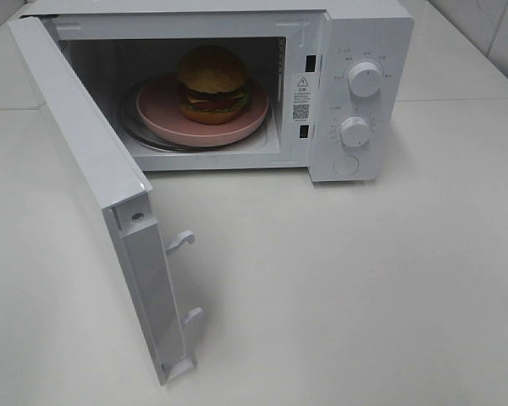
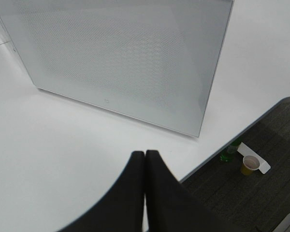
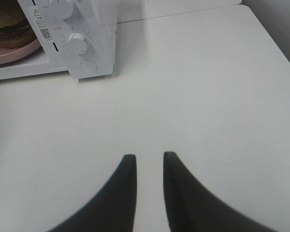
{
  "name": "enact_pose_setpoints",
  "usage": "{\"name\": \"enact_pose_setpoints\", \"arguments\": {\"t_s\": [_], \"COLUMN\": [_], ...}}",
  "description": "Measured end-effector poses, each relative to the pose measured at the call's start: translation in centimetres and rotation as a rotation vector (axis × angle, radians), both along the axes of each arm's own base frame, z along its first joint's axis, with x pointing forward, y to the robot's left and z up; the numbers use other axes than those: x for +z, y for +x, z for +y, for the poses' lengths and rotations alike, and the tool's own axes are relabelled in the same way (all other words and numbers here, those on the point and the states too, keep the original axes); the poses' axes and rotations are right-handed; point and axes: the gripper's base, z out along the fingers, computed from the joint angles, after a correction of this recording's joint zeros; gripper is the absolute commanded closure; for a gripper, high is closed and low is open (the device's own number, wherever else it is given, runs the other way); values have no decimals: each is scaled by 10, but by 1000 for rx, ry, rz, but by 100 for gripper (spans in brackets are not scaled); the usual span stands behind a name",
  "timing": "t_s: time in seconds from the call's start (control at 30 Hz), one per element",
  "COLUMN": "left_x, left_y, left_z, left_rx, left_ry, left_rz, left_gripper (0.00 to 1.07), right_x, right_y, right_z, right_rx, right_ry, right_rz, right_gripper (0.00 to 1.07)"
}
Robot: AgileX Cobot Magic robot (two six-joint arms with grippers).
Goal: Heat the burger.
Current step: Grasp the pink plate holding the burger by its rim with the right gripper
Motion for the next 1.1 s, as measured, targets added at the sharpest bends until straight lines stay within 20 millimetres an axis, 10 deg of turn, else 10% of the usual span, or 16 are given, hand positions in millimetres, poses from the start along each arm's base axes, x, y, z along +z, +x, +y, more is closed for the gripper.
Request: {"name": "enact_pose_setpoints", "arguments": {"t_s": [0.2,0.57,1.1], "left_x": [0,0,0], "left_y": [0,0,0], "left_z": [0,0,0], "left_rx": [0,0,0], "left_ry": [0,0,0], "left_rz": [0,0,0], "left_gripper": [106,106,106], "right_x": [11,12,-37], "right_y": [10,88,188], "right_z": [2,15,40], "right_rx": [9,139,415], "right_ry": [11,-22,-21], "right_rz": [-17,164,357], "right_gripper": [83,78,74]}}
